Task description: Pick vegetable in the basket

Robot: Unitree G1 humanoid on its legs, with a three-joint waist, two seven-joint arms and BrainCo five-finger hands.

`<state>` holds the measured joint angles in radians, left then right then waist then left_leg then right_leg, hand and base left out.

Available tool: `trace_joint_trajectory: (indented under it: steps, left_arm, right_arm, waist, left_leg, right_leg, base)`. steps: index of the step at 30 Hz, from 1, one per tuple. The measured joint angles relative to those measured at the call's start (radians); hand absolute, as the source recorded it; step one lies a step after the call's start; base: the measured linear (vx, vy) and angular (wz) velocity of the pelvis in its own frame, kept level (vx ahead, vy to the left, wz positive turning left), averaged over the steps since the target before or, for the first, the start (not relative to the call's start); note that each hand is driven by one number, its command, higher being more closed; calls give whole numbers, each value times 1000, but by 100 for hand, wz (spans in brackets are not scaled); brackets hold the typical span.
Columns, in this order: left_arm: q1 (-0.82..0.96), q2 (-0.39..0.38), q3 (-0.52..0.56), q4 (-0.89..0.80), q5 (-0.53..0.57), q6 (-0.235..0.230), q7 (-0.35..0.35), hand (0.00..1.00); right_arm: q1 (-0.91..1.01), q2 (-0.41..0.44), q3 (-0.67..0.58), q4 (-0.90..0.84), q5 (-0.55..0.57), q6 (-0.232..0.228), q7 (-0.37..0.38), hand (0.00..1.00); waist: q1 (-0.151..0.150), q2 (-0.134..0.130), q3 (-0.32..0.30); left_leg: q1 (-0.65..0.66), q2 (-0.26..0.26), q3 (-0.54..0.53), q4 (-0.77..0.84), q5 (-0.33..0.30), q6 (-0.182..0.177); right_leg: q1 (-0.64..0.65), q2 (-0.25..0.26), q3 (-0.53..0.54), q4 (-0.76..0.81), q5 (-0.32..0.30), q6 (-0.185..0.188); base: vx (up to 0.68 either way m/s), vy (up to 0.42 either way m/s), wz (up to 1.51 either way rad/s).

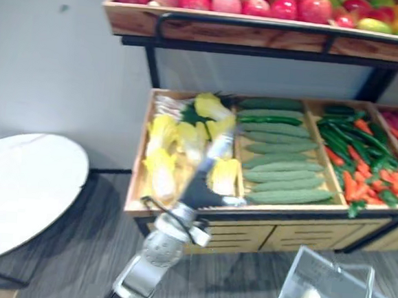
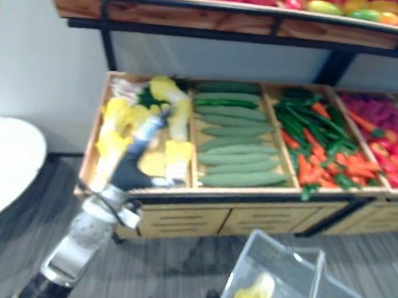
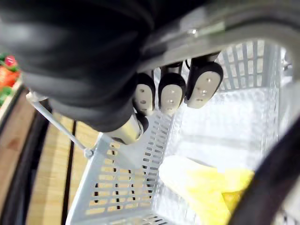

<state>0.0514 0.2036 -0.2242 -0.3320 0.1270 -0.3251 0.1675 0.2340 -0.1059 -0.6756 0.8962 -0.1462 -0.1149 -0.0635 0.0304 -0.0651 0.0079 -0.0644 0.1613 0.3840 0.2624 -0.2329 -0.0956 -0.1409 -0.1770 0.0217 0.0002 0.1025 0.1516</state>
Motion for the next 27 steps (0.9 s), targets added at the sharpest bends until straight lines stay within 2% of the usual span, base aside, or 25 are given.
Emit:
trace_joint_trajectory:
  steps: [2,4,5,7,11,16,17,20,24,26,27]
  left_arm:
    - [56,-56,115,29,0,32,34,0]
    - [107,-108,264,104,-5,98,84,0]
    - [114,-115,288,121,-5,112,93,0]
    - [137,-142,363,186,-4,147,116,0]
    - [150,-161,442,321,-53,173,129,0]
    - [155,-161,587,582,-193,208,127,0]
    - [162,-161,611,656,-208,225,106,0]
    - [177,-161,635,800,-235,228,71,0]
    - [159,-161,695,1098,-216,242,42,0]
    - [141,-159,723,1258,-144,245,42,0]
    - [142,-159,726,1283,-125,248,41,0]
  right_arm:
    - [-10,4,-45,65,15,10,-7,100]
    - [-20,6,-101,142,40,18,-22,100]
    - [-22,7,-103,155,41,19,-22,100]
    - [-25,9,-103,191,41,22,-20,100]
    - [-26,10,-101,210,40,23,-20,100]
    - [-22,10,-58,167,38,43,-20,100]
    - [-21,10,-53,154,38,47,-20,100]
    - [-16,11,-50,141,37,51,-20,100]
    - [-18,12,-35,142,34,51,-20,100]
    - [-30,11,-35,161,29,47,-22,100]
    - [-38,10,-36,174,29,44,-22,100]
  waist:
    - [2,-1,-1]
    - [3,-6,-4]
    - [3,-3,-8]
    - [1,-18,-16]
    - [-2,-36,-37]
    - [-26,-15,-68]
    - [-27,-6,-72]
    - [-29,3,-81]
    - [-33,18,-90]
    - [-42,22,-92]
    - [-46,22,-92]
  left_leg:
    - [-11,-17,-40,-34,26,2]
    - [-18,-32,-81,-85,72,5]
    - [-18,-36,-89,-94,79,5]
    - [-13,-36,-102,-121,102,4]
    - [17,-35,-110,-147,112,3]
    - [45,-39,-95,-195,123,0]
    - [52,-40,-92,-210,126,-5]
    - [54,-40,-90,-229,132,-3]
    - [68,-35,-89,-257,145,-20]
    - [71,-32,-94,-261,153,-16]
    - [71,-31,-95,-262,153,-16]
  right_leg:
    - [8,-11,-32,-14,0,0]
    - [8,-18,-73,-18,0,6]
    - [9,-17,-79,-18,0,6]
    - [10,-10,-94,-21,0,6]
    - [34,-6,-107,-29,-1,4]
    - [43,-12,-118,-36,-15,-18]
    - [43,-10,-117,-37,-15,-18]
    - [43,-6,-118,-55,-15,-18]
    - [49,9,-122,-71,-15,-18]
    - [49,15,-127,-76,-16,-20]
    - [49,17,-128,-76,-13,-15]
  base:
    - [58,-24,63]
    - [68,-35,57]
    - [76,-32,33]
    - [87,-34,17]
    - [46,-16,5]
    - [-39,-28,-5]
    - [-38,-27,-4]
    - [-4,-17,-2]
    - [43,-27,-2]
    - [84,-24,3]
    - [101,-21,1]
